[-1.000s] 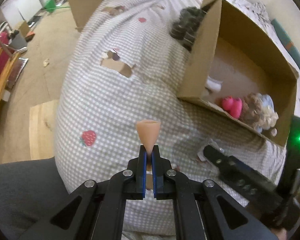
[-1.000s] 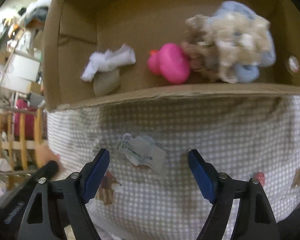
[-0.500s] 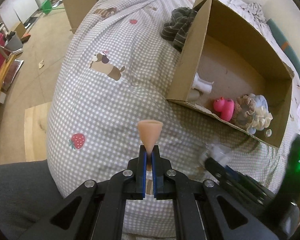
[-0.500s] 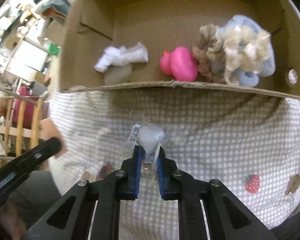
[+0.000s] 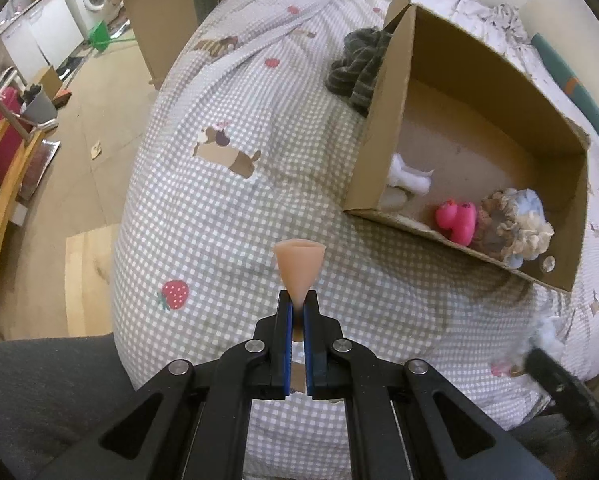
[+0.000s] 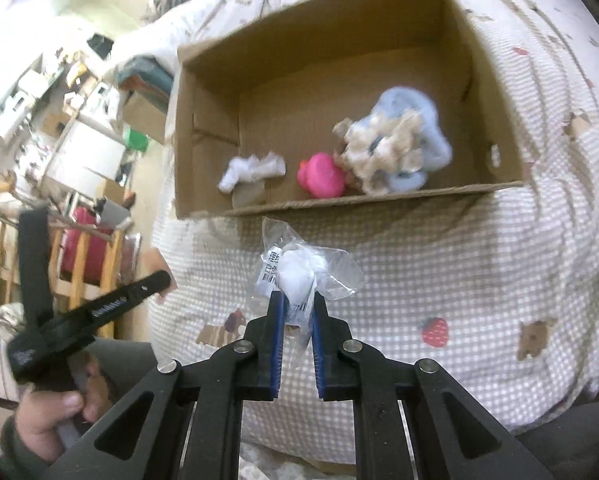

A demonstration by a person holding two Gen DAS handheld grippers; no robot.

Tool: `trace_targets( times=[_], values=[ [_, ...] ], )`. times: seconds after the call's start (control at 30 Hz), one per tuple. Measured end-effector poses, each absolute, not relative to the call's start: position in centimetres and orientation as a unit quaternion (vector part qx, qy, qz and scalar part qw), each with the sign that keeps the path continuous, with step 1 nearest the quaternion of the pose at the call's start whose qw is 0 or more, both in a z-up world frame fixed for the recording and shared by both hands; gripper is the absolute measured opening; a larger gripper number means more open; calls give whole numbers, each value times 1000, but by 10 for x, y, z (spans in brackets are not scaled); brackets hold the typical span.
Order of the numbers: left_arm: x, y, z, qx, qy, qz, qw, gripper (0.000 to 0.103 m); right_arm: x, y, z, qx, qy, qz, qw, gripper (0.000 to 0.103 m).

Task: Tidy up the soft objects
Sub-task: 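Carry the tan bottle and plastic bag with both grippers over the box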

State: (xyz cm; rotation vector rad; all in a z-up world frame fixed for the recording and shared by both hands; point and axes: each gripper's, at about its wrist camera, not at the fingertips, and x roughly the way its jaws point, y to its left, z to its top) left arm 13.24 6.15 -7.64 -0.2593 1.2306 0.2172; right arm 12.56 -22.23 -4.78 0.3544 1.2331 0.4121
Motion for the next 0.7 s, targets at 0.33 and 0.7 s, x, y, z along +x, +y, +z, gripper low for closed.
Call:
trace_targets(
  times=[0.33, 0.7],
  values=[
    [139, 45, -29, -106, 521, 78, 843, 5, 138, -268, 7, 195, 511, 199, 813, 14],
    [189, 14, 18, -40, 467, 1, 883, 5, 174, -275, 39, 183, 461, 214, 842, 14]
  ],
)
